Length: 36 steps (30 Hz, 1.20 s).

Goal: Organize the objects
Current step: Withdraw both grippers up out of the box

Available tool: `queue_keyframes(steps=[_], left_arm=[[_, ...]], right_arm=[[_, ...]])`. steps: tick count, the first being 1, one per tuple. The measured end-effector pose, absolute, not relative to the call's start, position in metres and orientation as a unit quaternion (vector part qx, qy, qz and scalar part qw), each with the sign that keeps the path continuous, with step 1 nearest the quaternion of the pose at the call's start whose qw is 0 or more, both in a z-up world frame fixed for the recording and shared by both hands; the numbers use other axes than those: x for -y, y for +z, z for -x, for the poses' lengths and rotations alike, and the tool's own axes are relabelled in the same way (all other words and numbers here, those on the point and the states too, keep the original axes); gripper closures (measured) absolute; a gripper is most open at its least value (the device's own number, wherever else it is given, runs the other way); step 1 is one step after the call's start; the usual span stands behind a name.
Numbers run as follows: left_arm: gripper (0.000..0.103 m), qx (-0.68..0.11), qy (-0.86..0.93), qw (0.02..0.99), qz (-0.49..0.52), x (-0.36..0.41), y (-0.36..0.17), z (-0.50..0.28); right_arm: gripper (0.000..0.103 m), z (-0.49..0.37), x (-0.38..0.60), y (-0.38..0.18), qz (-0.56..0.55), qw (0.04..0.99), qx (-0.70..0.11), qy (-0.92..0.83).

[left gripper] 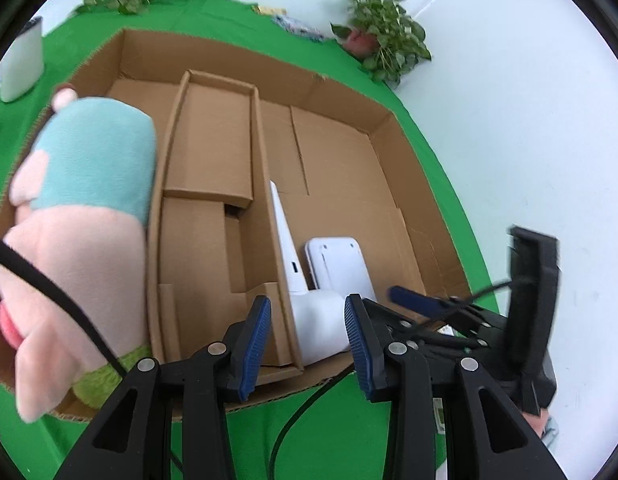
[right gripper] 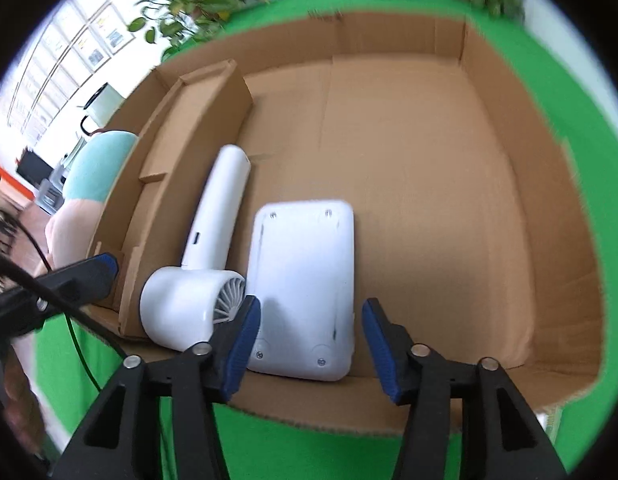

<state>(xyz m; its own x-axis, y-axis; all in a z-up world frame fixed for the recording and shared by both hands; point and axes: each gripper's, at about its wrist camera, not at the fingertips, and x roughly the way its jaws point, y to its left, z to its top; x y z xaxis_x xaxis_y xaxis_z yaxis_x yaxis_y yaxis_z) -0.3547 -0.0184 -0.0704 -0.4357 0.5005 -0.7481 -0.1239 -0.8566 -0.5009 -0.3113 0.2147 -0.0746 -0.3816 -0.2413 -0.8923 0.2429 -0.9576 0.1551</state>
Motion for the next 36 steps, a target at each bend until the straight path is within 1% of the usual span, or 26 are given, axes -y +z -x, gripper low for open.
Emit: queue_keyframes(steps=[1, 3, 4, 5, 6, 7, 8, 10, 12, 14, 16, 19, 20, 22, 24, 27, 28, 29, 30, 31, 32, 34, 36], left_arm=[[0.068, 0.177, 0.841, 0.18, 0.479, 0.019, -0.064, 0.347], [0.067, 0.158, 0.865, 0.171, 0.445, 0.016, -0.053, 0.333], [0.061, 0.147, 0.879, 0.165, 0.423, 0.014, -0.046, 0.323], [0.052, 0.139, 0.89, 0.159, 0.404, 0.013, -0.04, 0.314], [0.046, 0.126, 0.906, 0.146, 0.377, 0.011, -0.033, 0.302], [0.036, 0.116, 0.918, 0.135, 0.355, 0.009, -0.027, 0.292], [0.029, 0.107, 0.929, 0.125, 0.332, 0.007, -0.021, 0.281], [0.025, 0.085, 0.947, 0.103, 0.292, 0.002, -0.01, 0.259], [0.019, 0.064, 0.958, 0.081, 0.267, 0.001, 0.0, 0.238], [0.009, 0.04, 0.969, 0.05, 0.241, -0.003, 0.008, 0.215], [0.006, 0.017, 0.976, 0.026, 0.216, -0.008, 0.013, 0.196], [0.006, -0.007, 0.979, -0.004, 0.204, -0.01, 0.021, 0.172], [0.008, -0.009, 0.979, -0.014, 0.203, -0.011, 0.021, 0.167], [0.032, -0.019, 0.98, -0.025, 0.198, -0.013, 0.019, 0.157], [0.103, -0.03, 0.976, -0.013, 0.217, -0.014, 0.013, 0.153], [0.102, 0.007, 0.969, 0.003, 0.246, -0.007, 0.006, 0.148], [0.101, 0.019, 0.969, -0.001, 0.247, -0.004, 0.005, 0.148], [0.084, 0.028, 0.969, -0.005, 0.246, -0.002, 0.003, 0.148], [0.051, 0.033, 0.969, -0.007, 0.244, 0.001, 0.004, 0.145], [0.033, 0.038, 0.971, -0.005, 0.236, 0.003, 0.004, 0.143], [0.016, 0.043, 0.974, -0.005, 0.223, 0.005, 0.006, 0.14], [0.015, 0.05, 0.978, -0.007, 0.203, 0.009, 0.01, 0.129], [0.014, 0.043, 0.976, -0.002, 0.212, 0.009, 0.011, 0.129]], right_arm=[[0.039, 0.302, -0.211, -0.068, -0.511, 0.138, -0.028, -0.848], [0.031, 0.282, -0.203, -0.054, -0.449, 0.118, -0.081, -0.882], [0.03, 0.269, -0.201, -0.048, -0.415, 0.109, -0.1, -0.898], [0.03, 0.257, -0.2, -0.042, -0.385, 0.099, -0.107, -0.911], [0.03, 0.247, -0.201, -0.037, -0.363, 0.089, -0.108, -0.921], [0.03, 0.237, -0.203, -0.033, -0.345, 0.08, -0.105, -0.929], [0.03, 0.226, -0.205, -0.029, -0.329, 0.077, -0.098, -0.936], [0.03, 0.209, -0.206, -0.024, -0.31, 0.078, -0.09, -0.943], [0.03, 0.191, -0.205, -0.02, -0.29, 0.071, -0.091, -0.95], [0.03, 0.176, -0.202, -0.016, -0.274, 0.064, -0.09, -0.955], [0.03, 0.162, -0.201, -0.012, -0.259, 0.059, -0.082, -0.96], [0.032, 0.146, -0.203, -0.007, -0.248, 0.058, -0.07, -0.964], [0.04, 0.143, -0.205, -0.006, -0.247, 0.06, -0.065, -0.965], [0.094, 0.139, -0.206, -0.006, -0.257, 0.066, -0.058, -0.963], [0.095, 0.135, -0.205, -0.008, -0.264, 0.066, -0.057, -0.961], [0.094, 0.126, -0.205, -0.008, -0.253, 0.075, -0.059, -0.963], [0.083, 0.123, -0.204, -0.008, -0.253, 0.081, -0.062, -0.962], [0.069, 0.122, -0.202, -0.008, -0.256, 0.086, -0.068, -0.96], [0.036, 0.121, -0.201, -0.008, -0.255, 0.089, -0.07, -0.96], [0.019, 0.119, -0.202, -0.008, -0.25, 0.091, -0.068, -0.961], [0.019, 0.117, -0.202, -0.008, -0.244, 0.089, -0.067, -0.963], [0.019, 0.116, -0.201, -0.01, -0.246, 0.084, -0.072, -0.963], [0.019, 0.115, -0.2, -0.012, -0.25, 0.088, -0.073, -0.962]])
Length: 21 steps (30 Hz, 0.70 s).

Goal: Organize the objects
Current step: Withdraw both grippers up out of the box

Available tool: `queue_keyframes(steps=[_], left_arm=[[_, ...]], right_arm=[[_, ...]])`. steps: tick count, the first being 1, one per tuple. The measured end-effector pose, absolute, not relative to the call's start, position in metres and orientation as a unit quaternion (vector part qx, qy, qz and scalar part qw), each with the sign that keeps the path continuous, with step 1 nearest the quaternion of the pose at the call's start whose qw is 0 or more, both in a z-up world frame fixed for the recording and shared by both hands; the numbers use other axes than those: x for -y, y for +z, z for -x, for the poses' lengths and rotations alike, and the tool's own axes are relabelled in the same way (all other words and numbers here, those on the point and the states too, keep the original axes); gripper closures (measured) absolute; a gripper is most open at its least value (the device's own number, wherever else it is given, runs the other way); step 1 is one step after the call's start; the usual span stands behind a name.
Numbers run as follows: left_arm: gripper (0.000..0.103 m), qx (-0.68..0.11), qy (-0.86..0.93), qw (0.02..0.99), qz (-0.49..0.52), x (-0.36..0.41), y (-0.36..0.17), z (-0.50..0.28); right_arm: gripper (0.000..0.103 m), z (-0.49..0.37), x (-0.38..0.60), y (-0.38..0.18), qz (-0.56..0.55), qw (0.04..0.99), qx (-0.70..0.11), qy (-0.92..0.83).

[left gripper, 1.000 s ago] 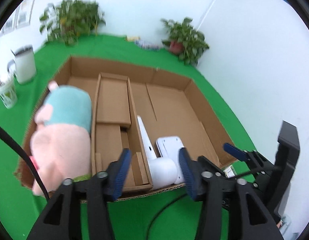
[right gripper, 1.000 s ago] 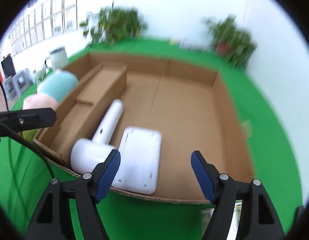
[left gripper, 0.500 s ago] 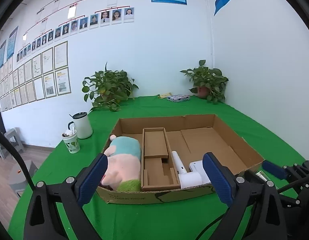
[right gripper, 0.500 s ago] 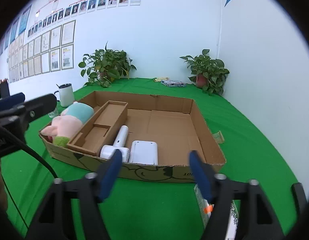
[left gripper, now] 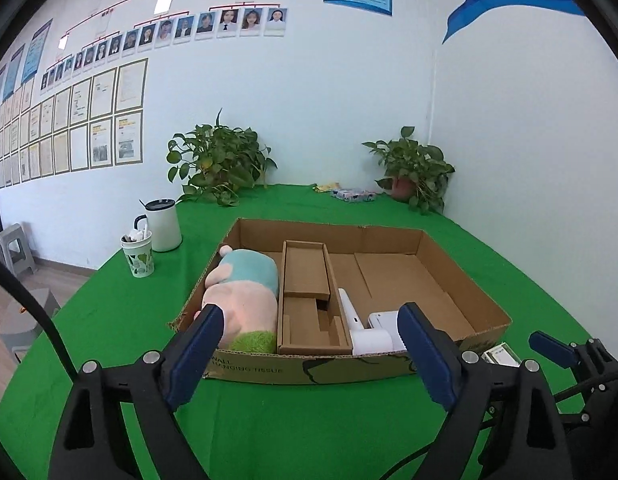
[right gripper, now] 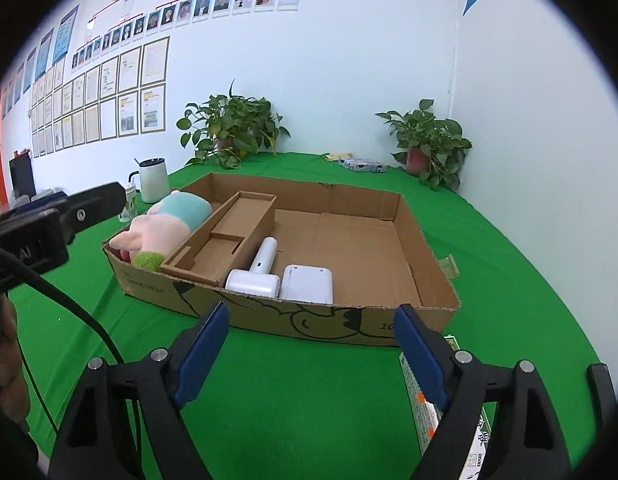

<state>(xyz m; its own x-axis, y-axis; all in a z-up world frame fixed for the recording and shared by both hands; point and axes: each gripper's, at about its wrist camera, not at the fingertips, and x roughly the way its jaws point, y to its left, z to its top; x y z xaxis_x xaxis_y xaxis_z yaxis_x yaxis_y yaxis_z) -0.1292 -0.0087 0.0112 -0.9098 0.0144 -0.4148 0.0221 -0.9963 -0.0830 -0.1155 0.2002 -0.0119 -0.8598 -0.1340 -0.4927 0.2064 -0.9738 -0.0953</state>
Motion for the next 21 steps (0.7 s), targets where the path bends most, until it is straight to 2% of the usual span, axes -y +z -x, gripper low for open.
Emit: queue_keyframes(steps=[21], left_arm=[[0.014, -0.036, -0.967, -0.007, -0.254, 0.001, -0.005, 0.139]], right_arm=[[0.019, 0.103, -0.212, -0.014, -0.244, 0.075, -0.073, -0.964]])
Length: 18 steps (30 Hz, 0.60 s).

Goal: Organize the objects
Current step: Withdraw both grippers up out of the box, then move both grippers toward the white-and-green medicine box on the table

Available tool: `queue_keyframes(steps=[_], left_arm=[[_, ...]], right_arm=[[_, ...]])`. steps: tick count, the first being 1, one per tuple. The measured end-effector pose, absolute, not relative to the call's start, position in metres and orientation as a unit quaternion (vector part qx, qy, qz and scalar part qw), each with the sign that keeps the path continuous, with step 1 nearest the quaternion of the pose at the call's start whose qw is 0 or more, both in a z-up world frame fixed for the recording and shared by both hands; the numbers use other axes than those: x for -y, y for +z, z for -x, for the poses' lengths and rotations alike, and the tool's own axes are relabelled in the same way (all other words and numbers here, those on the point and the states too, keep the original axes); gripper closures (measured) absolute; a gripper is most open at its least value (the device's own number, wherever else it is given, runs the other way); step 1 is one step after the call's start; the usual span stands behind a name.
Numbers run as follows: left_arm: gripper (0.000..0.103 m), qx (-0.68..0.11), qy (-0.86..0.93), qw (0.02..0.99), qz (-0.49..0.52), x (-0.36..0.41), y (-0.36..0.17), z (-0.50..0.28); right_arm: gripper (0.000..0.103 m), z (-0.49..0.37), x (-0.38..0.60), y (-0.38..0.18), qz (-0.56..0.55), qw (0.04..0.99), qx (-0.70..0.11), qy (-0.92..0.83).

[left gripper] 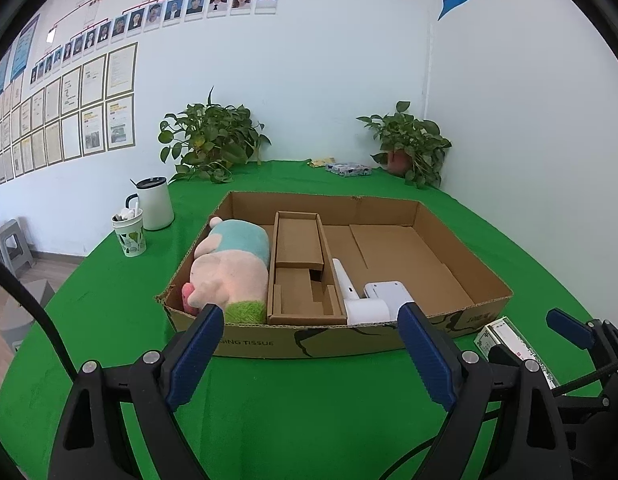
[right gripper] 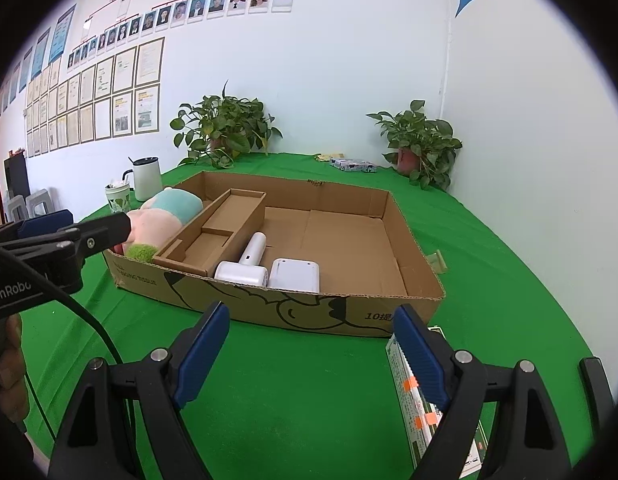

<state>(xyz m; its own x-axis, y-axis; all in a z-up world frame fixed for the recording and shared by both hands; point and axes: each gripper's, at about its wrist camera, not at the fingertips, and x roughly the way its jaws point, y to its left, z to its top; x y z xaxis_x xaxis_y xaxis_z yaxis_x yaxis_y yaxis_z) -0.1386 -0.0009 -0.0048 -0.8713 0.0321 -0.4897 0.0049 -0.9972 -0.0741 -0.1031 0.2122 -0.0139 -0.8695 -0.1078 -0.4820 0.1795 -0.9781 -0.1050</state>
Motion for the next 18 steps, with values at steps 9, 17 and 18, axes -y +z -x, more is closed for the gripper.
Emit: queue_keyframes(steps=[9, 17, 18], left_arm=[[0.015, 0.035, 0.963, 0.015, 0.265, -0.002, -0.012, 0.144], [0.016, 0.045, 0.949, 0.065, 0.305, -0.004, -0.028, 0.157], [0.016, 0.048, 0.944, 0.079, 0.316, -0.005, -0.034, 0.161]], right_arm=[[0.019, 0.103, -0.216, -0.015, -0.251, 0.081, -0.068, -0.962], [0.019, 0.108, -0.242, -0.026, -0.264, 0.079, -0.07, -0.959], [0.019, 0.112, -0.252, -0.029, -0.272, 0.066, -0.074, -0.957]])
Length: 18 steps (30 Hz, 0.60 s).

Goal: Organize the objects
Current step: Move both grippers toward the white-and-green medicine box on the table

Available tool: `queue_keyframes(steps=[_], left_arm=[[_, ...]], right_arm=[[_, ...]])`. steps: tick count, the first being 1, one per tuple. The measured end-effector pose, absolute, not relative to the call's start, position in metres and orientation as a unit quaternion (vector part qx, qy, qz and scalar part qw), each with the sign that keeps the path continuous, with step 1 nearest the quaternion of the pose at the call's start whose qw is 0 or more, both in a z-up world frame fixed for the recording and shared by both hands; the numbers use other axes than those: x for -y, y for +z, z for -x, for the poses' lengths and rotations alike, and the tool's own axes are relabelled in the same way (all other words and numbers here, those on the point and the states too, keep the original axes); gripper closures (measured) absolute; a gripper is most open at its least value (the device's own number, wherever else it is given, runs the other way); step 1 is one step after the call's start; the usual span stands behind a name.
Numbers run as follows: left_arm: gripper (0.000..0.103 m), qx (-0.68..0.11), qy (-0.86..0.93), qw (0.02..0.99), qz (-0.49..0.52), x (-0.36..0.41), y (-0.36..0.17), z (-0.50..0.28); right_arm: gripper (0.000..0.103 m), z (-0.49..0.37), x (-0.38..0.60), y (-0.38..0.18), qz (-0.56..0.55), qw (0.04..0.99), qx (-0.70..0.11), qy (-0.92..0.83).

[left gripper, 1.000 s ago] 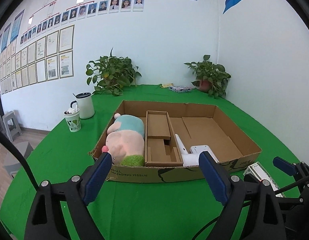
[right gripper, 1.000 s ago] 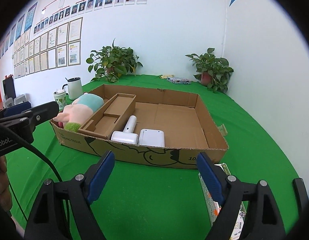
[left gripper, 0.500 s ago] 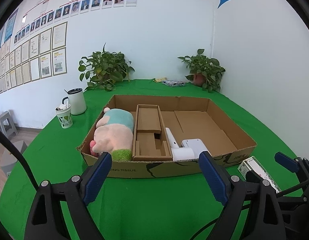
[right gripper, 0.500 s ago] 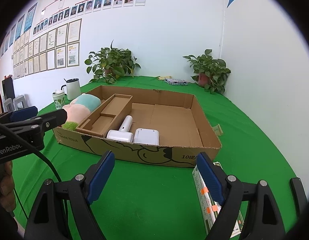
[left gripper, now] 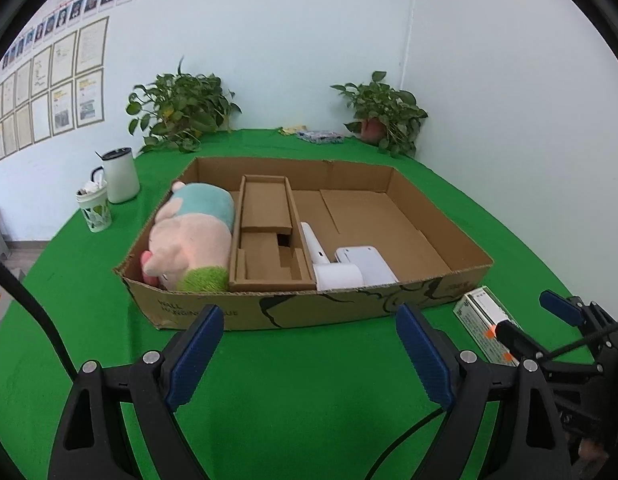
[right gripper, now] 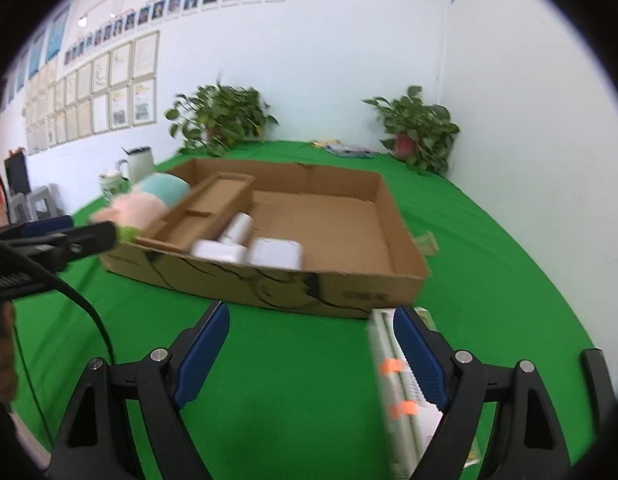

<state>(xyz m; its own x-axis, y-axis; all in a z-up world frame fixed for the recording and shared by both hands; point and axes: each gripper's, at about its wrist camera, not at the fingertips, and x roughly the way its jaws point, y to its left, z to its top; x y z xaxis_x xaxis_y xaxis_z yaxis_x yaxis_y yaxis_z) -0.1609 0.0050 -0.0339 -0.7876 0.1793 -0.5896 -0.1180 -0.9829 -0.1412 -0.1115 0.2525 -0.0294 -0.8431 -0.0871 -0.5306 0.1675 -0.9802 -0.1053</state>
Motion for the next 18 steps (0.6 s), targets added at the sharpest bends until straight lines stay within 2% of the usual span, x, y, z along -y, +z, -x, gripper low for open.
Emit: queue_keyframes(steps=[6, 14, 15, 18], left_arm=[[0.016, 0.041, 0.924, 0.113, 0.363, -0.018, -0.063, 0.179], [0.016, 0.052, 0.908, 0.148, 0.389, -0.034, -0.085, 0.196], [0.016, 0.054, 0.907, 0.15, 0.391, -0.035, -0.087, 0.198], [0.016, 0.048, 0.907, 0.154, 0.389, -0.036, -0.086, 0.198]], right_arm=[[0.019, 0.12, -0.321, -0.058, -0.365, 0.02, -0.05, -0.93], [0.019, 0.114, -0.338, -0.098, -0.417, -0.012, -0.066, -0.906], [0.02, 0.115, -0.336, -0.1, -0.416, -0.009, -0.07, -0.906], [0.038, 0.115, -0.327, -0.102, -0.417, 0.002, -0.076, -0.906]])
